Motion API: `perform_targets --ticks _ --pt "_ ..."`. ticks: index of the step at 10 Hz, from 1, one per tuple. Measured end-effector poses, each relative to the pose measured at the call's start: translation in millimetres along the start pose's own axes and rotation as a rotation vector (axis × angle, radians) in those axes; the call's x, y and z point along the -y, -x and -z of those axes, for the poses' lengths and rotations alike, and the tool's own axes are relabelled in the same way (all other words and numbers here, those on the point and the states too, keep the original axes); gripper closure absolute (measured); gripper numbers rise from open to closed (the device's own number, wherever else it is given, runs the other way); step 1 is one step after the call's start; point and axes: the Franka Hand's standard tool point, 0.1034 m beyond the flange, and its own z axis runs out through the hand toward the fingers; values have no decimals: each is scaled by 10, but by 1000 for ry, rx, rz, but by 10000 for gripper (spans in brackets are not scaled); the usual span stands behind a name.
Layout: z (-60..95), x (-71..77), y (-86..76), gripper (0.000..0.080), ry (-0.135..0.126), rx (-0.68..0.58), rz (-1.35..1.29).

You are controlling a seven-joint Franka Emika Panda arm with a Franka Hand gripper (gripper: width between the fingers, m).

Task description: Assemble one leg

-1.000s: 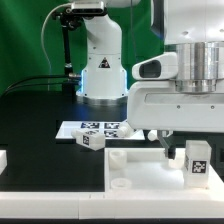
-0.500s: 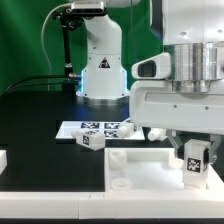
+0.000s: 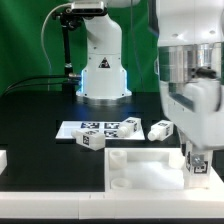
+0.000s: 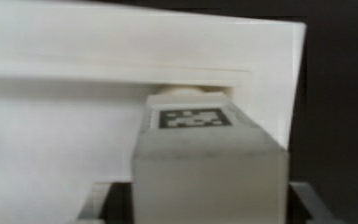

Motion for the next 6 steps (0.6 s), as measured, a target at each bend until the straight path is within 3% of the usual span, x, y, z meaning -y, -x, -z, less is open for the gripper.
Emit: perform_targets --ticks 3,5,6 --pt "1 -5 2 512 -5 2 -98" --pt "1 -9 39 267 -4 -17 172" --pt "6 25 104 267 -32 -20 403"
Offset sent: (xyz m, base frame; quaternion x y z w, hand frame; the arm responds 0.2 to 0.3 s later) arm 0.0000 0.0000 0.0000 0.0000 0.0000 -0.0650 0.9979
